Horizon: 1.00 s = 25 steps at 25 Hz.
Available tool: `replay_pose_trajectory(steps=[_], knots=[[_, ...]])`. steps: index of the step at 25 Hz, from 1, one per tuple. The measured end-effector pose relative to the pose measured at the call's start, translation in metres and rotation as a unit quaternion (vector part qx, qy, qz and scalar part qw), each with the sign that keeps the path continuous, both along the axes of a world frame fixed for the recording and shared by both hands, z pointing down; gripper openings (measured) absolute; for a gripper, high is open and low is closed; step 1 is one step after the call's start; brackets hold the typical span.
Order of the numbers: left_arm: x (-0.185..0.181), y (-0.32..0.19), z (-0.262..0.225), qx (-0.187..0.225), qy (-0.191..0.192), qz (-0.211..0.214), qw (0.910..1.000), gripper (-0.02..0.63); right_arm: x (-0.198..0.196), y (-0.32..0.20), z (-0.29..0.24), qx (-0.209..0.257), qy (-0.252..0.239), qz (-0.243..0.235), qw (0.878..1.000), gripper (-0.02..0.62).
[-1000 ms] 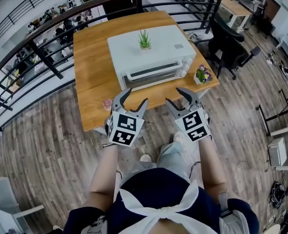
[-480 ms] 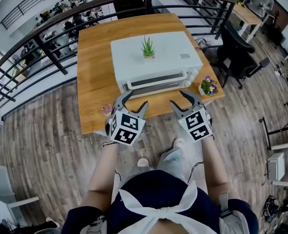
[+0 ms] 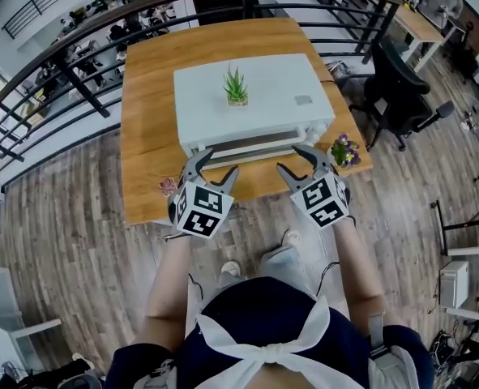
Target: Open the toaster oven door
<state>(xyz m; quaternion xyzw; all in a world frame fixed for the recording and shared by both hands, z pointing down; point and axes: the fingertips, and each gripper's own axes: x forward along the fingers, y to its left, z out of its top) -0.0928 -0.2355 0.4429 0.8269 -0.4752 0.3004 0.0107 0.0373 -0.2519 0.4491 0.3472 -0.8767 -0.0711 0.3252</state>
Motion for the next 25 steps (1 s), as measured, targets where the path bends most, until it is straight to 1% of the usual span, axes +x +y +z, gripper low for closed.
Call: replay_pose_trajectory(steps=[6,12,20,24,25], knots=[[-0.006,-0.010,0.012,-0.014,-0.017,-0.018,0.9996,0.267,0.000,-0.017,0.009,-0.010,0.020,-0.017,1.000,0.213],[-0.008,-0.020,0.021,-0.018,-0.065,-0.016,0.9976,0.267,-0.002,-0.033,0.014,-0.005,0.042,-0.035,0.998,0.216],[-0.004,-0.027,0.031,-0.035,-0.080,-0.009,0.9962,0.265,-0.001,-0.041,0.025,-0.006,0.069,-0.042,0.997,0.212],[-0.007,-0.030,0.033,-0.028,-0.088,-0.012,0.9957,0.216,0.001,-0.042,0.027,-0.004,0.070,-0.040,0.997,0.193],[-0.008,-0.030,0.033,-0.028,-0.087,-0.011,0.9957,0.216,0.001,-0.043,0.026,-0.003,0.069,-0.039,0.997,0.186]])
